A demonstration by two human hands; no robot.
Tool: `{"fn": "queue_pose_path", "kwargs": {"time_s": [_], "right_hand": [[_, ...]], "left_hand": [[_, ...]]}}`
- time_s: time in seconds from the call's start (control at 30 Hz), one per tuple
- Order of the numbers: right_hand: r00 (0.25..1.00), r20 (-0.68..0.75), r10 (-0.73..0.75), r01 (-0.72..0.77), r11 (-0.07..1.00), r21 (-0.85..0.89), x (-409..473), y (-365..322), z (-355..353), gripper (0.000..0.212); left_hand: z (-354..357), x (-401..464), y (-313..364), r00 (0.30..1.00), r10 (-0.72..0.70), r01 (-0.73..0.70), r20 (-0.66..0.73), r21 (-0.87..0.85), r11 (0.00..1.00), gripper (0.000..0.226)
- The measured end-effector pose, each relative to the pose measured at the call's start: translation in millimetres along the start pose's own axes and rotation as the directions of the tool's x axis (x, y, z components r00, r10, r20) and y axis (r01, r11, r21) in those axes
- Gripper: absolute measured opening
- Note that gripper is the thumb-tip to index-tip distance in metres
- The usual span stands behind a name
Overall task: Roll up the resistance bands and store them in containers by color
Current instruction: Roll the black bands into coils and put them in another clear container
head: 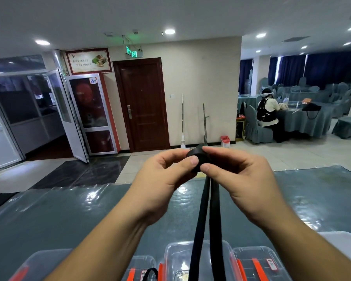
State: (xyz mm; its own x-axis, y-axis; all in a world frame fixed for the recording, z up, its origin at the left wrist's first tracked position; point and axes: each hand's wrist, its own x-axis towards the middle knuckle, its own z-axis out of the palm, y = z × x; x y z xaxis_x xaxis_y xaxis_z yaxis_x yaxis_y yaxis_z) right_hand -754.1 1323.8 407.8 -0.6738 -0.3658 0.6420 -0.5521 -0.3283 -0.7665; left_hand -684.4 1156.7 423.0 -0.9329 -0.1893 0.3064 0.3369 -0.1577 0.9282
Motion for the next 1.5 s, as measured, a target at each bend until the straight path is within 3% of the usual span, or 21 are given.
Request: {"fn": "queue_pose_path", "kwargs": {"time_s": [0.1,0.13,0.23,0.3,0.37,0.47,0.6,0.63,0.7,0.8,0.97,1.1,1.23,1.33,1.43,1.5], "right_hand": [[1.000,-0.005,-0.017,0.017,0.997,-0.072,0,-3,-1,0.040],[0.998,0.051,-0.020,0.025,0.994,-0.102,1,-6,-5,0.043],[0.965,0.259,0.032,0.012,0.986,-0.166,3,-14,-12,0.047],[0.965,0.248,0.085,-0.042,0.984,-0.175,5,-14,-14,0.041],[0.983,0.168,0.075,-0.052,0.989,-0.138,7,-12,-15,0.035],[0.998,0.060,0.008,-0.004,0.998,-0.062,5,-6,-11,0.034],[0.998,-0.057,0.030,-0.028,0.999,0.039,1,1,-7,0.034],[0.998,-0.045,0.036,-0.035,0.999,0.011,2,0,-9,0.031],[0.996,0.079,0.043,-0.039,0.998,-0.057,2,-4,-15,0.027],[0.973,0.218,0.070,-0.053,0.995,-0.085,3,-12,-18,0.030],[0.980,0.196,0.046,-0.039,0.998,-0.043,-2,-5,-16,0.038],[0.996,0.088,0.018,-0.021,0.999,0.030,-7,3,-11,0.040],[1.000,0.010,-0.001,0.001,0.998,-0.061,0,-2,-10,0.037],[0.993,0.115,0.041,-0.027,0.992,-0.123,4,-11,-16,0.036],[0.959,0.257,0.119,-0.083,0.986,-0.146,5,-16,-20,0.036],[0.970,0.199,0.138,-0.112,0.984,-0.138,6,-16,-19,0.033]], "left_hand": [[4,-4,-8,0.997,-0.082,0.081,0.000,-0.126,0.989,0.034],[2,-4,-5,0.996,-0.093,0.093,0.014,-0.066,0.993,0.029],[-7,-2,10,0.996,-0.025,-0.007,0.082,0.364,0.931,0.019],[-12,0,19,0.989,-0.022,-0.053,0.148,0.477,0.877,0.016],[-11,1,23,0.989,-0.017,-0.048,0.149,0.420,0.906,0.017],[-3,0,15,0.998,0.005,-0.015,0.059,0.173,0.985,0.023],[10,-3,2,0.999,-0.046,0.047,0.017,-0.042,0.998,0.017],[9,-3,3,0.998,-0.058,0.059,0.019,-0.018,0.998,0.017],[4,-3,8,0.997,-0.053,0.043,0.050,0.195,0.980,0.024],[-3,-2,19,0.990,-0.041,-0.026,0.133,0.468,0.883,0.025],[-4,0,18,0.997,0.015,-0.037,0.072,0.304,0.952,0.032],[5,-3,5,0.999,-0.033,0.033,0.004,0.004,0.999,0.034],[9,-4,1,0.997,-0.082,0.082,0.006,-0.133,0.988,0.031],[3,-4,7,0.993,-0.097,0.096,0.071,0.012,0.995,0.029],[-2,-4,19,0.988,-0.083,0.029,0.129,0.374,0.927,0.020],[-3,-1,26,0.993,-0.063,0.014,0.101,0.427,0.904,0.021]]}}
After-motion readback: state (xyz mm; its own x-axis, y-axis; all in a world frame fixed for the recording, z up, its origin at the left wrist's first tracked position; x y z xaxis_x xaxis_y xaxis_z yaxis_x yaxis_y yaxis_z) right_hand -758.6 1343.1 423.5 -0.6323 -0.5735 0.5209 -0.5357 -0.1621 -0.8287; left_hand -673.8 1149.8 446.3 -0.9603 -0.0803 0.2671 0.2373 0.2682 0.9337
